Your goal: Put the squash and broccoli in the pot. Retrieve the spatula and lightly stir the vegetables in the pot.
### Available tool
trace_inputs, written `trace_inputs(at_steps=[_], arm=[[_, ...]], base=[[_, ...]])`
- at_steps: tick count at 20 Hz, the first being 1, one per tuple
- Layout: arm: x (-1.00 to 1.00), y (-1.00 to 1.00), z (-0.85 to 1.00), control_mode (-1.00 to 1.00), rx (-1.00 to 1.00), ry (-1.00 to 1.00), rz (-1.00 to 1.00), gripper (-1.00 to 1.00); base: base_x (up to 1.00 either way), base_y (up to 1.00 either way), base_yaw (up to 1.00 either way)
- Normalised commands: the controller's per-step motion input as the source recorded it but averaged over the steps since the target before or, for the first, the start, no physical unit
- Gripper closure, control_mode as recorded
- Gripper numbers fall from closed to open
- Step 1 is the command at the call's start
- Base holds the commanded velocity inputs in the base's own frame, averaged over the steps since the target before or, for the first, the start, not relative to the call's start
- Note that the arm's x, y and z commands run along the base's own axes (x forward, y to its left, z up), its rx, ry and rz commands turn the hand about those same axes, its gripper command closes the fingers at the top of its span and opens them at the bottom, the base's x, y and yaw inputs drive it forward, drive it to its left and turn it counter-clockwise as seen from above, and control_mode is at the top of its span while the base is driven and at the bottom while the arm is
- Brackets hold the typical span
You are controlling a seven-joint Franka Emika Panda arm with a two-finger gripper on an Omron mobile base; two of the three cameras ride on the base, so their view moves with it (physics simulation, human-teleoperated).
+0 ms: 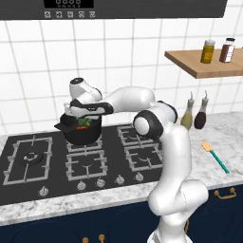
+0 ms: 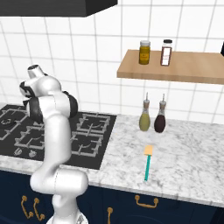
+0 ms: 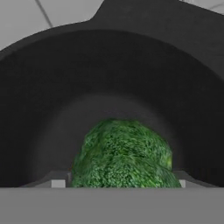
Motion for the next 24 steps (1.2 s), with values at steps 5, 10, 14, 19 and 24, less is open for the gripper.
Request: trace_inputs(at_steps=[5, 10, 14, 19, 24], arm=[[0.22, 0.04, -0.44, -1.00, -0.05, 0.05, 0.06, -1.00], [-0.06, -0.47, -0.35, -1.00, 0.00, 0.00, 0.09, -1.00], [-0.30, -0.76, -0.10, -1.00, 0.06, -0.07, 0.15, -1.00], [-0.29, -0.30, 0.00, -1.00, 0.15, -0.16, 0.17, -1.00], [-0.93, -0.42, 0.04, -1.00, 0.14, -0.30, 0.13, -1.00]], base=[[0.00, 0.00, 0.00], [0.00, 0.00, 0.00], [0.00, 0.00, 0.00], [0.00, 0.00, 0.00], [0.00, 0.00, 0.00]])
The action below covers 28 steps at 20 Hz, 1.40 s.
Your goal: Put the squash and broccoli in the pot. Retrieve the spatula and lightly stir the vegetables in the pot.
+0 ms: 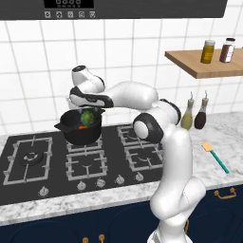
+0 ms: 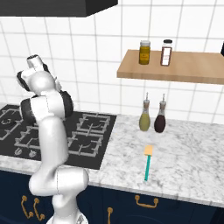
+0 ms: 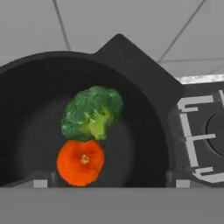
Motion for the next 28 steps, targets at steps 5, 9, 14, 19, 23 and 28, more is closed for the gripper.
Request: trace_inputs(at_steps=[5, 9, 14, 19, 23, 28], arm=[[-1.00, -0.86, 0.10, -1.00, 0.11, -0.22, 0.00, -1.00], [-0.95, -1.00, 0.21, -1.00, 0.21, -0.02, -0.25, -1.00], [-0.57, -0.93, 0.27, -1.00, 0.31, 0.19, -0.56, -1.00], [-0.11, -0.80, 0.18, -1.00, 0.24, 0.24, -0.72, -1.00], [-0.12, -0.71, 0.14, -1.00, 0.19, 0.18, -0.74, -1.00], [-0.28, -0.78, 0.01, -1.00, 0.14, 0.12, -0.67, -1.00]], base=[[0.00, 0.00, 0.00], [0.00, 0.00, 0.00], [0.00, 0.00, 0.00], [0.00, 0.00, 0.00], [0.00, 0.00, 0.00], [0.00, 0.00, 0.00]])
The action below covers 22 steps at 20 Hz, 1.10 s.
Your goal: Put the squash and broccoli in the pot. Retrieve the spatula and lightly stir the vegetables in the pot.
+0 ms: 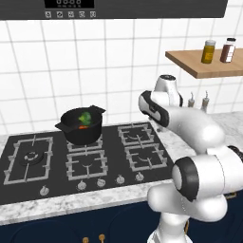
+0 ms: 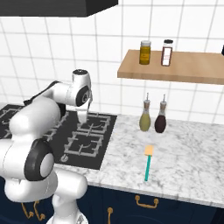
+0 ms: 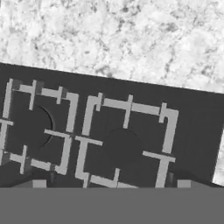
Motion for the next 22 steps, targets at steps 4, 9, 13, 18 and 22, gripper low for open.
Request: trace_inputs(at_steps=[4, 9, 13, 18, 22], arm=[[-0.42, -0.80, 0.00, -1.00, 0.14, 0.07, -0.62, -1.00], [-0.66, -0.76, -0.02, -1.00, 0.12, 0.00, -0.53, -1.00], [-0.63, -0.80, -0.03, -1.00, 0.13, 0.00, -0.52, -1.00], [-0.50, -0.81, -0.06, -1.00, 0.11, 0.00, -0.52, -1.00], [-0.33, -0.84, -0.09, -1.00, 0.11, 0.00, -0.54, -1.00]], base=[[0.00, 0.00, 0.00], [0.00, 0.00, 0.00], [0.00, 0.00, 0.00], [0.00, 0.00, 0.00], [0.00, 0.00, 0.00]])
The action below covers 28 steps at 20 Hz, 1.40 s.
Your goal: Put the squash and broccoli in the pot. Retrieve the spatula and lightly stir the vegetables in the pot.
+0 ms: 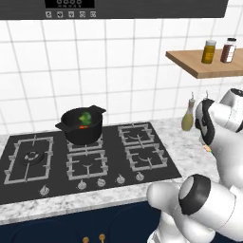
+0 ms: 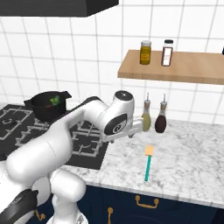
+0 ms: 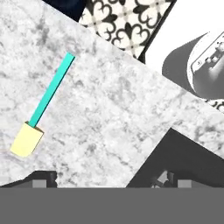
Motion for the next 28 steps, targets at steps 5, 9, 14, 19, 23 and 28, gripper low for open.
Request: trace_inputs(at_steps=[5, 9, 14, 19, 23, 28], arm=[[-0.12, -0.83, -0.13, -1.00, 0.11, 0.01, -0.54, -1.00], [-0.17, -0.77, -0.31, -1.00, 0.10, 0.01, -0.51, -1.00], [-0.33, -0.35, -0.47, -1.00, 0.06, -0.01, -0.39, -1.00], [-0.07, 0.46, -0.32, -1.00, 0.00, -0.18, -0.19, -1.00], [0.01, 0.56, -0.21, -1.00, -0.01, -0.17, -0.12, -1.00], [0.26, 0.12, -0.15, -1.00, -0.01, 0.01, -0.11, -1.00]], base=[[0.00, 0.00, 0.00], [0.00, 0.00, 0.00], [0.00, 0.00, 0.00], [0.00, 0.00, 0.00], [0.00, 0.00, 0.00], [0.00, 0.00, 0.00]])
